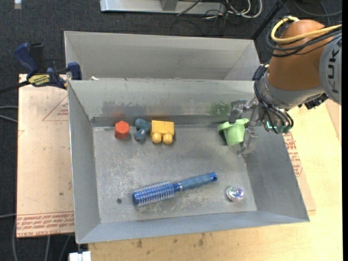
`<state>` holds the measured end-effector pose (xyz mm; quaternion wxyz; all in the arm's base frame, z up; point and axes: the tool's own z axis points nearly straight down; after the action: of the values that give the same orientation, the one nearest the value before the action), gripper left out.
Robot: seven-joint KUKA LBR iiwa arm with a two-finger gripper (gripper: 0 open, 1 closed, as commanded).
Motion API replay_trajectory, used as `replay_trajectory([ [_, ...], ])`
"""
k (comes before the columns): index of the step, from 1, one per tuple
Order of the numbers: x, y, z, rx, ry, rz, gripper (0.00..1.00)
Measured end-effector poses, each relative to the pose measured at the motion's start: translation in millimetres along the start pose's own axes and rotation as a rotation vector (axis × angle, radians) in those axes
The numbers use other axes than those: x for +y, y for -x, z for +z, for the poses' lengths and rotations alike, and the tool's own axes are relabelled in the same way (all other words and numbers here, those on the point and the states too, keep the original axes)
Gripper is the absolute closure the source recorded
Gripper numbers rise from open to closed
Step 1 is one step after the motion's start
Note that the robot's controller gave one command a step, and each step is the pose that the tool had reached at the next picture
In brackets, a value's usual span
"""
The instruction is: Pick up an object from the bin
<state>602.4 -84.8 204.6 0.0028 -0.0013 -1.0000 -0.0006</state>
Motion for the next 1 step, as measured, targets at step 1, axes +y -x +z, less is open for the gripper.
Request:
replay_trajectory([
  [1,-31.0,46.5,108.3,-0.033,0.008,0.010,0.00],
])
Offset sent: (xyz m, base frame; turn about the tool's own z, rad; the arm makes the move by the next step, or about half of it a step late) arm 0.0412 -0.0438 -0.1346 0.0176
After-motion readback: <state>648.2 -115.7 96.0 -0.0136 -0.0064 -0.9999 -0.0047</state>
